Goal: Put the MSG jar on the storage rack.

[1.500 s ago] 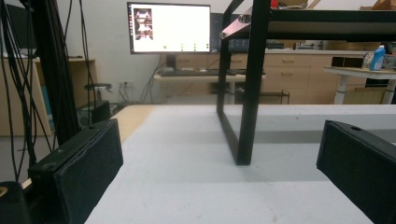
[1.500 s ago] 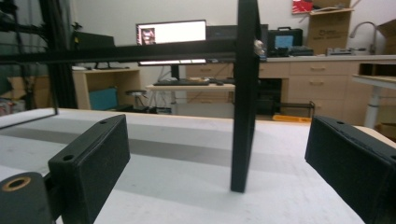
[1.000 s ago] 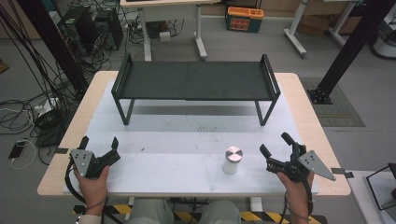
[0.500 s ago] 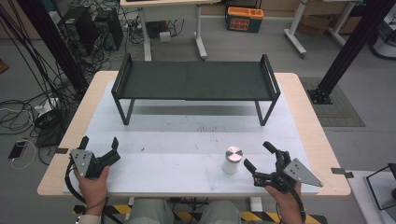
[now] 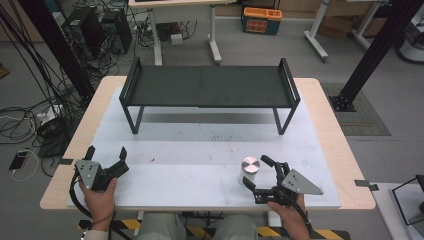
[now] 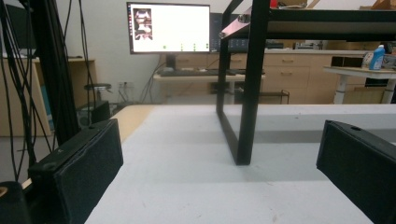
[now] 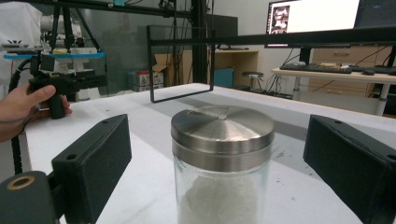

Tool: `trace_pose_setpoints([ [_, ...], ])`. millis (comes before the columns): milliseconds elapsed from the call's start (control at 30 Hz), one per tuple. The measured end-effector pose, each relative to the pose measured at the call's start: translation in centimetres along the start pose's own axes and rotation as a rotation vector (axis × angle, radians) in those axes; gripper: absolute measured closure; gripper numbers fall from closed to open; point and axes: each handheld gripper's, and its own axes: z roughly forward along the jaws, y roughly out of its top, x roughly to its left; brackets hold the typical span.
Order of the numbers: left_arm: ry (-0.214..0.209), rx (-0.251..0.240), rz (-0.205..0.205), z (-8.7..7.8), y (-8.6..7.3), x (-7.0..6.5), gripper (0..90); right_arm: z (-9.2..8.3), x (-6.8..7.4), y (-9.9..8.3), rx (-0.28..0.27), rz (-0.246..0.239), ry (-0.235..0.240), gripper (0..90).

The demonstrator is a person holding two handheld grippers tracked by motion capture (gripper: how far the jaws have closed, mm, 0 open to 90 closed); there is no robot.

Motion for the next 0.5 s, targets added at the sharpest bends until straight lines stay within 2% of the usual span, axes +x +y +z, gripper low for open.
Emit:
trace_pose_setpoints([
  [200, 0.000, -0.001, 0.000, 0.0, 0.0, 0.0, 0.7, 1.2, 0.1, -0.1, 0.021, 0.004, 0.011, 11.0],
  [500, 0.000, -0.002, 0.000, 0.0, 0.0, 0.0, 0.7, 1.8, 0.4, -0.1, 0.045, 0.014, -0.018, 18.6],
])
